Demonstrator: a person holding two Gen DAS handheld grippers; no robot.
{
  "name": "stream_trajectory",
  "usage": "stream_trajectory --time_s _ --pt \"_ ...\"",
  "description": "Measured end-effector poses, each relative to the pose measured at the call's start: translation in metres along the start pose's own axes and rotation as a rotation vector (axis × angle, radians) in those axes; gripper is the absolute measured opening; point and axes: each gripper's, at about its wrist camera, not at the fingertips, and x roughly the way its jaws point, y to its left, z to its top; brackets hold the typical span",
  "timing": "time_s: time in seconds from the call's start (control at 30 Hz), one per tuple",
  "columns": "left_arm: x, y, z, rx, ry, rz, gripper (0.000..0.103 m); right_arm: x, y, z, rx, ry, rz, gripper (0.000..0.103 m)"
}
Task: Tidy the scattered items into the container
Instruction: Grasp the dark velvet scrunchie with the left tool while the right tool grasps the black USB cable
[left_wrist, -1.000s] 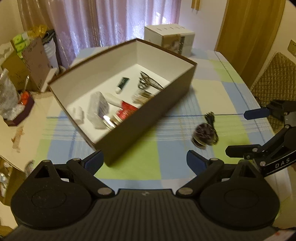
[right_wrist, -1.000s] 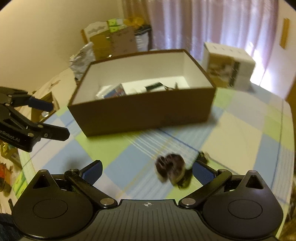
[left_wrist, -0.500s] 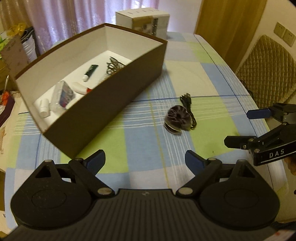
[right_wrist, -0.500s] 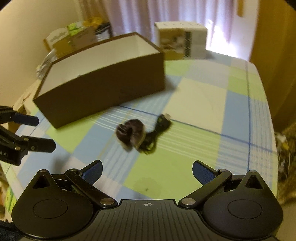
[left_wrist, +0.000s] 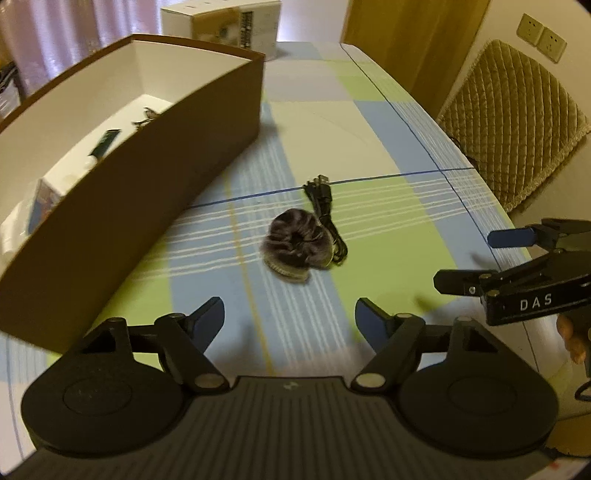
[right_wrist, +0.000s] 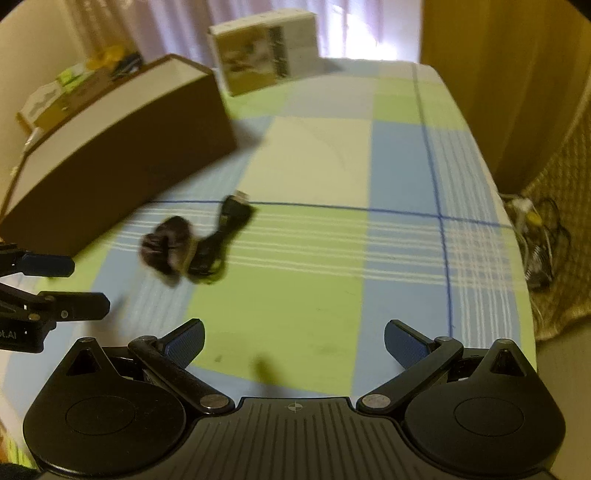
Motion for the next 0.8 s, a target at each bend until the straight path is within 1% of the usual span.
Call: stream_trajectory --time_s 0.17,0.33,0.4,0.47,0.53,0.57,0.6,0.73,0.77,0.8 --pt "0.025 0.001 0.015 -0.029 0.011 -0.017 0.074 0.011 -0.015 0.001 0.064 0.007 -0.025 0.101" --pt "0.049 0.004 0.028 -0.047 0.029 -0.013 0.073 0.019 -0.022 0.008 0.094 0.016 -0.037 0.101" --pt "0.055 0.007 0.033 -0.059 0.03 -0.019 0.067 0.022 -0.022 0.011 0.095 0.015 -0.037 0.101" --pt "0.061 0.01 0.037 -0.074 0.031 -0.026 0.058 0.025 -0.021 0.014 0.096 0.012 -0.038 0.101" --pt "0.064 0.014 0.04 -0.098 0.032 -0.044 0.053 0.027 -0.018 0.017 0.098 0.006 -0.035 0.101" --pt "0.066 0.016 0.04 -0.113 0.031 -0.061 0.046 0.027 -0.017 0.019 0.098 0.001 -0.032 0.101" --pt "0.067 0.018 0.04 -0.124 0.03 -0.074 0.042 0.028 -0.015 0.021 0.096 -0.006 -0.028 0.101" --pt "0.065 0.025 0.037 -0.137 0.017 -0.083 0.024 0.031 -0.006 0.031 0.078 -0.025 0.005 0.101" --pt "0.064 0.027 0.036 -0.146 0.016 -0.088 0.02 0.032 -0.002 0.034 0.069 -0.029 0.016 0.101" --pt "0.062 0.03 0.034 -0.156 0.016 -0.091 0.019 0.034 0.002 0.036 0.057 -0.033 0.023 0.101"
